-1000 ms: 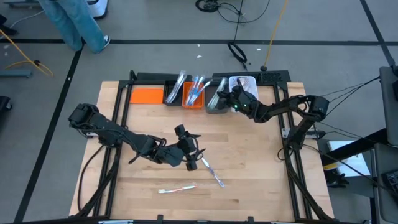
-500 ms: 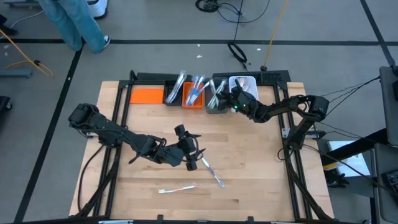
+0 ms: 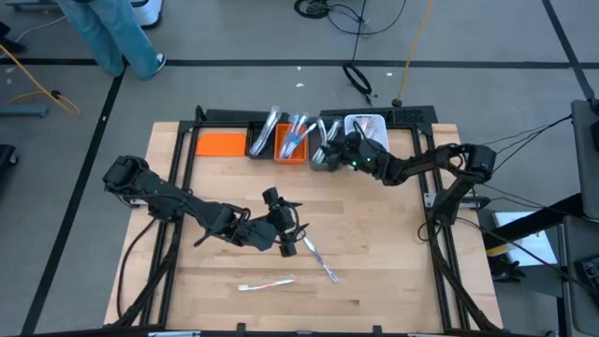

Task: Pick & Place Toothbrushes
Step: Put the purple toothbrush into the black bin

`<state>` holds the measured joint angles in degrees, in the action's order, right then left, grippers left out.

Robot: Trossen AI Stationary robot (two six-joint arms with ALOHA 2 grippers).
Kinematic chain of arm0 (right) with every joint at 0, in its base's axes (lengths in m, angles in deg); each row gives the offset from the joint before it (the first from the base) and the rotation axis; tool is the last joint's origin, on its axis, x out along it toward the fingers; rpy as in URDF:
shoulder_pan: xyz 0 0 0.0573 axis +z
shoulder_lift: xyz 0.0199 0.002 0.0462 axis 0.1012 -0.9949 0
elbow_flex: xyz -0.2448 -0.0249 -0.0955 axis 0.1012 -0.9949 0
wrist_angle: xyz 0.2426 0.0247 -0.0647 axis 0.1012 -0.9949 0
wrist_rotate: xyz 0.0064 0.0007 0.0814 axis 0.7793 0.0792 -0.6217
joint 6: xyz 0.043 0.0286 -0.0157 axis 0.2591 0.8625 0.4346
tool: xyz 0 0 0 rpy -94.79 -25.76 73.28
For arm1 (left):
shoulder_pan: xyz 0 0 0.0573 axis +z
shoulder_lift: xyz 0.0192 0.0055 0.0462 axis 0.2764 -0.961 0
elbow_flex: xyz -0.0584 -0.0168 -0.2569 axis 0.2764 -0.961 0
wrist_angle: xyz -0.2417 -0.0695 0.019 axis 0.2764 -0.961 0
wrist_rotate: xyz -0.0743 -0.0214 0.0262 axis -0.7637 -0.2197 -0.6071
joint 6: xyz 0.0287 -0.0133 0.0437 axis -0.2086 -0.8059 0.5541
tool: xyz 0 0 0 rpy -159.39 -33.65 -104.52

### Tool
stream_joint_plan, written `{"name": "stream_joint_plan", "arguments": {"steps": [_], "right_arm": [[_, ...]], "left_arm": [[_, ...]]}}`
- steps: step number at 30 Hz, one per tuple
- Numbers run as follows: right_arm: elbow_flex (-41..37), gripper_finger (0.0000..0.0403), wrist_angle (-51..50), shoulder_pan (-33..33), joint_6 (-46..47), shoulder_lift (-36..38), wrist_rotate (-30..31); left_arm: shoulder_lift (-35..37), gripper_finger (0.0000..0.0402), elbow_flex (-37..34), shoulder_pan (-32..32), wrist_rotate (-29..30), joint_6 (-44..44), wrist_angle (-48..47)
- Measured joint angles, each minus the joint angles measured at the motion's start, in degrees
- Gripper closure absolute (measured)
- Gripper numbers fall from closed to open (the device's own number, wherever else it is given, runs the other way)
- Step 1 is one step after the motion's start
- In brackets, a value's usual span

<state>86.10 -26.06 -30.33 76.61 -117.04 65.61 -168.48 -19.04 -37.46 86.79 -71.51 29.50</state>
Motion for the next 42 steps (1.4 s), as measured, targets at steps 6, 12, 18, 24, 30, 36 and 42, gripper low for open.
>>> {"name": "stream_joint_plan", "arguments": {"steps": [6, 12, 18, 24, 30, 36, 42], "right_arm": [[0.00, 0.0215, 2.17, 1.45, -0.82, 0.00, -5.41], [0.00, 0.0214, 2.00, 4.56, -0.80, -0.02, -13.61], [0.00, 0.0224, 0.88, 11.72, -0.38, -0.02, -18.89], [0.00, 0.0236, -3.09, 21.49, -0.93, -0.02, -18.33], [0.00, 0.0239, -11.02, 30.88, 1.24, -0.02, -12.21], [-0.02, 0.0239, -15.37, 38.90, 5.47, -0.09, -2.79], [-0.02, 0.0239, -16.25, 44.34, 6.93, -0.09, 4.59]], "left_arm": [[0.00, 0.0128, 0.00, 0.00, 0.00, -0.02, -1.61], [0.00, 0.0128, 0.00, 0.00, 0.02, -0.02, -2.94], [0.00, 0.0128, 0.00, 0.07, 0.04, -0.02, -2.77], [0.00, 0.0128, 0.00, 0.28, 0.04, -0.02, -2.76], [0.00, 0.0128, 0.00, 0.26, 0.04, -0.02, -2.80], [0.00, 0.0128, 0.00, 0.28, 0.04, 0.00, -2.56], [0.00, 0.0128, 0.00, 0.27, 0.07, -0.02, -2.14]]}}
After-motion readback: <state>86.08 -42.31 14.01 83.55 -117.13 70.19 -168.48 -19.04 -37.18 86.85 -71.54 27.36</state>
